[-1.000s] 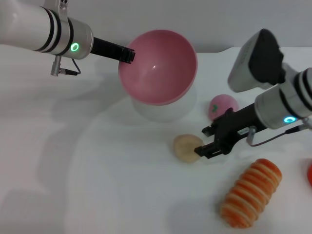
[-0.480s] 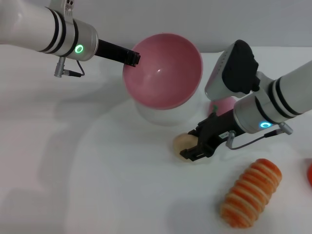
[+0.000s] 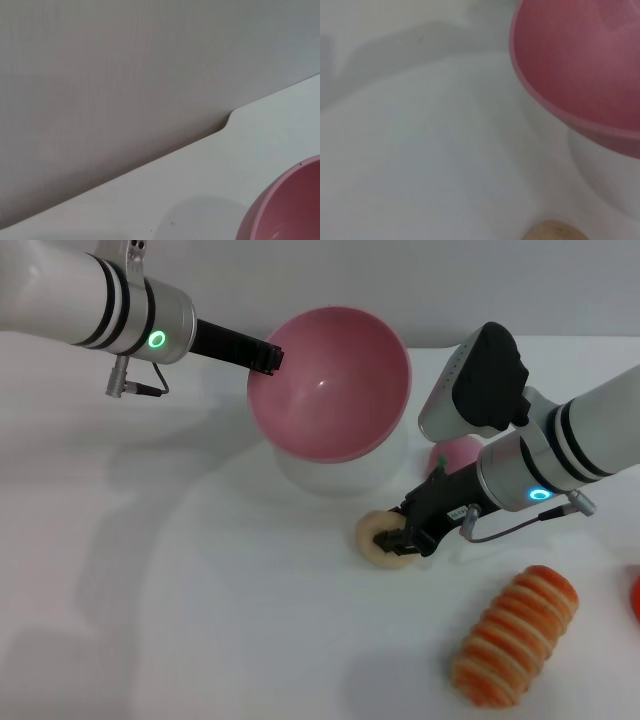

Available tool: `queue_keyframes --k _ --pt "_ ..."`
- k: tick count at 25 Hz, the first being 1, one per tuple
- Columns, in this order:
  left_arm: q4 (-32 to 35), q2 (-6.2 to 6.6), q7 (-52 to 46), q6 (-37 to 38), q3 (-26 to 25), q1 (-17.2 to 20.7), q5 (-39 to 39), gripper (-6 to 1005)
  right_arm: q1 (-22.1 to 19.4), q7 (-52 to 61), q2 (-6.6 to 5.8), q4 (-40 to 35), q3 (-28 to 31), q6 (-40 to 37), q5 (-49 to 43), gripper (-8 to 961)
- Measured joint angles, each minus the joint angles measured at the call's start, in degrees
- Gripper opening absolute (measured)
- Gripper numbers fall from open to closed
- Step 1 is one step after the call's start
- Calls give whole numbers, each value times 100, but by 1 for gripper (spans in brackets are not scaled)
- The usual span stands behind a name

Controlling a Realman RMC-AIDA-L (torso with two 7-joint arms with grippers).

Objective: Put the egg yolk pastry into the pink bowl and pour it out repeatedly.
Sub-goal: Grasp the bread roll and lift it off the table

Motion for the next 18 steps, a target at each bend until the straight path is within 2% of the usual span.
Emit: queue_keyframes --k 5,8,13,18 --pt "0 3 -3 -1 -1 -11 -1 57 -84 27 -26 -270 106 -236 -14 344" --pt "0 14 -29 -1 -20 -18 17 57 -212 61 -32 -673 390 -740 -98 320" --pt "-1 23 -23 -2 -165 5 24 57 -764 124 -20 -2504 1260 -2394 -116 257" --pt "-29 28 -60 -4 -180 14 28 58 -1075 462 -18 -4290 1744 -3474 15 216"
